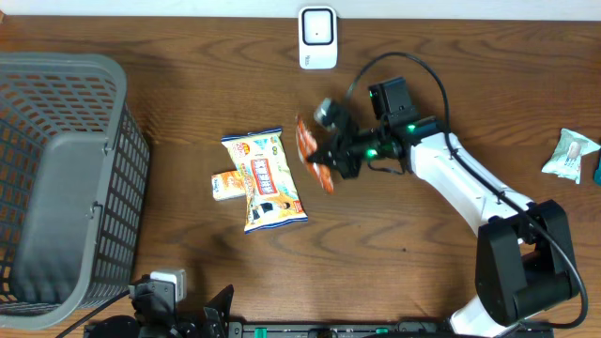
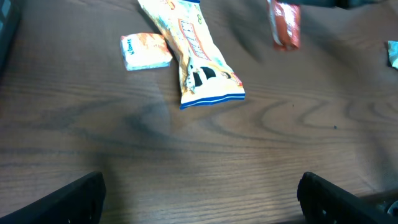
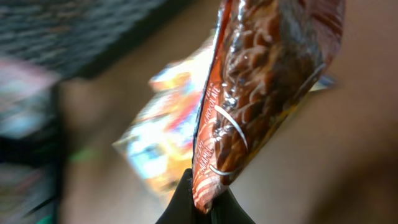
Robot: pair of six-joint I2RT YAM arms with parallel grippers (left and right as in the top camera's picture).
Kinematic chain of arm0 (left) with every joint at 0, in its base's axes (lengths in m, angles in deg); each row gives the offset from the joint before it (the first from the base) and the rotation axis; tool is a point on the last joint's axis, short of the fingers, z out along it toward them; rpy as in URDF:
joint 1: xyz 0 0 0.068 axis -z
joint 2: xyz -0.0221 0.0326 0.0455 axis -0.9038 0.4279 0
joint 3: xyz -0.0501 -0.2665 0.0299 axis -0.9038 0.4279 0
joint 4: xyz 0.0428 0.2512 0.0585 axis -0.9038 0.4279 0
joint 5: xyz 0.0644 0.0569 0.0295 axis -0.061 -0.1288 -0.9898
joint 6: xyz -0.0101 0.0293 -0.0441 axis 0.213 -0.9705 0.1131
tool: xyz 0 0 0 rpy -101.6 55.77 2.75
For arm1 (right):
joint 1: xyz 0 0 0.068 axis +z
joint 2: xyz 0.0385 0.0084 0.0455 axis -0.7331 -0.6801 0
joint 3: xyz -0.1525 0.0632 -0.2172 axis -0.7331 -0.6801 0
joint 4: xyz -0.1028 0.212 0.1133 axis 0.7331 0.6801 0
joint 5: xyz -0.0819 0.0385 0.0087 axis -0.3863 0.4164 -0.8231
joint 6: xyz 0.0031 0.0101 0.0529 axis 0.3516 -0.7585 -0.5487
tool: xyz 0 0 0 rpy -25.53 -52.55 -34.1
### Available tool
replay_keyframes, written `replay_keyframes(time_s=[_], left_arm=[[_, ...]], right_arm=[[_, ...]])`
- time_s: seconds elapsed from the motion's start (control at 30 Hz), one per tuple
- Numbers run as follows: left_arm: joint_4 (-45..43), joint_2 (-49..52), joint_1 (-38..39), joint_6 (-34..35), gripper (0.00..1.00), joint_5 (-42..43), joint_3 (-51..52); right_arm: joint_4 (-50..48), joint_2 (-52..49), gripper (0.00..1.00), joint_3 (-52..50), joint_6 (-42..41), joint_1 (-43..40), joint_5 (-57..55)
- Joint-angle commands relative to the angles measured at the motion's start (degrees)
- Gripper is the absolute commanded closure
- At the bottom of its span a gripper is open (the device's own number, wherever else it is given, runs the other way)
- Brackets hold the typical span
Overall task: Scan the item barcode
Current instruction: 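Carry the chocolate bar up to the white scanner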
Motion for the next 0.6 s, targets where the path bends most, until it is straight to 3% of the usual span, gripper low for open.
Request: replay_keyframes(time_s=[0.0,0.27,0.57], left_arm=[[0.0,-0.4,0.2,-1.0,0.02,0.1,-0.3],[0.0,-0.4,0.2,-1.0,0.02,0.1,-0.3],[0.0,-0.4,0.2,-1.0,0.02,0.1,-0.3]], right_arm=[[-7.1,1.0,0.99,0.5,-12.0,0.8,-23.5],[-21.9,-5.2,0.99,4.9,-10.1,-0.2,-31.7],[-23.7,-24.5,0.99,32.7,-5.2,-0.9,-39.6]])
